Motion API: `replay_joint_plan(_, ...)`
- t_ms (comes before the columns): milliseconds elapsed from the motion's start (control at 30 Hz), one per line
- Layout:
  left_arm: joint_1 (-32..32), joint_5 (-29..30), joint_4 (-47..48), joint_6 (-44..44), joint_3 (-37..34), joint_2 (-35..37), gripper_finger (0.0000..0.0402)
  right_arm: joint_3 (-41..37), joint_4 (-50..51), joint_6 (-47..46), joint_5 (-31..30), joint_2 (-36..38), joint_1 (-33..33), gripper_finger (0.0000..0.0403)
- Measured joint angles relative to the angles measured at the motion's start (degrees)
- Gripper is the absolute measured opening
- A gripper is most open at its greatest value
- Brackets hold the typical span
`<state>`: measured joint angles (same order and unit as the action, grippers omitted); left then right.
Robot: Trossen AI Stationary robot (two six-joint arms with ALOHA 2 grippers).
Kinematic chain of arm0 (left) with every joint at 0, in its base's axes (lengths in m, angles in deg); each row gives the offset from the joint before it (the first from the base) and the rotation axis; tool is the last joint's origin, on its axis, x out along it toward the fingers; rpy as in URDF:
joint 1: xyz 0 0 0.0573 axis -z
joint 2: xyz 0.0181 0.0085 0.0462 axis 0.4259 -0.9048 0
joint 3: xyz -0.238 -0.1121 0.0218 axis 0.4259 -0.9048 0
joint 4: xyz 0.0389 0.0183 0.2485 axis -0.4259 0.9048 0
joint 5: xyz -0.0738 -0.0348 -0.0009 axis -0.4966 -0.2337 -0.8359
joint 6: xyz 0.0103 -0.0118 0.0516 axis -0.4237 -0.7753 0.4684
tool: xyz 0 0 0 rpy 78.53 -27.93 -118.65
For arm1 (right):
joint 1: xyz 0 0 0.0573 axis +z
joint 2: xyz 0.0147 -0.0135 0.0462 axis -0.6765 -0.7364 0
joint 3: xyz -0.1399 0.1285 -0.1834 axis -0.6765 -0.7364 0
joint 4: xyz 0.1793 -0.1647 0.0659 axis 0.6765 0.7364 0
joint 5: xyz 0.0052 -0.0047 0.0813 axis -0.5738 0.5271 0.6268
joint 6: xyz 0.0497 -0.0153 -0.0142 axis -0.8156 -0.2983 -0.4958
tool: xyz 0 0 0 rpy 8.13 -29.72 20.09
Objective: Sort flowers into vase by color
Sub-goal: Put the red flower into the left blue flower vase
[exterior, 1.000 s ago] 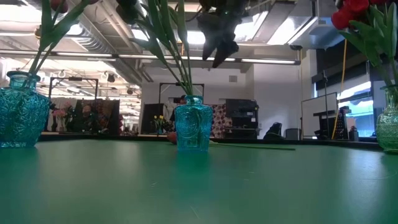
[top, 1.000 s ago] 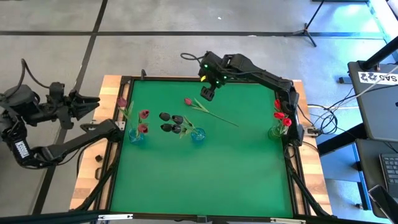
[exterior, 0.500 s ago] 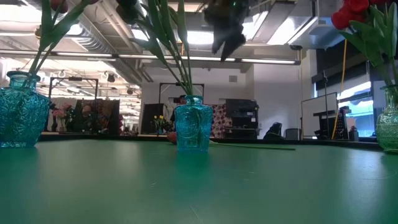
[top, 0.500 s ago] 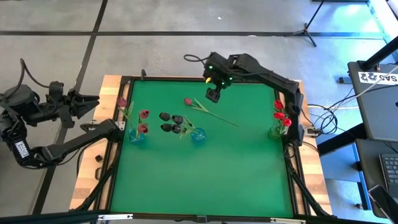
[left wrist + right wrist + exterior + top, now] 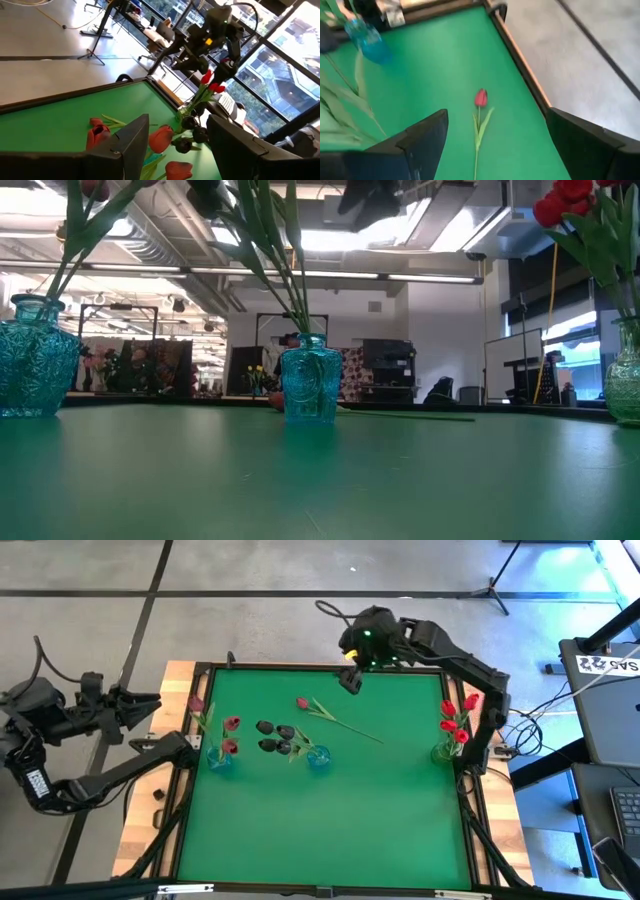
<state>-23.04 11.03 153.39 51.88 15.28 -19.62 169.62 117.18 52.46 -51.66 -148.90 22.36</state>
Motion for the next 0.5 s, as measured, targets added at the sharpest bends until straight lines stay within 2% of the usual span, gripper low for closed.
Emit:
replay_joint_plan(100, -0.9, 0.0, 0.3, 0.2, 0.0, 0.0, 0.0196, -8.2, -8.0, -0.1, 0.8, 4.7, 0.0, 0.0335)
replay_joint_plan(267, -2.8, 0.0, 1.3, 0.2, 0.0, 0.0, 0.0196, -30.5, -25.1, -3.2, 0.8, 17.2, 0.0, 0.0335)
replay_joint_plan(400, -4.3, 0.4, 1.0, 0.1, 0.0, 0.0, 0.0196, -48.4, -37.9, -9.4, 1.4, 27.2, 0.0, 0.0335)
replay_joint_plan(500, -5.3, 1.7, 0.8, -0.5, 0.0, 0.0, 0.0196, -58.0, -46.3, -15.8, 3.5, 33.1, -0.1, 0.0335)
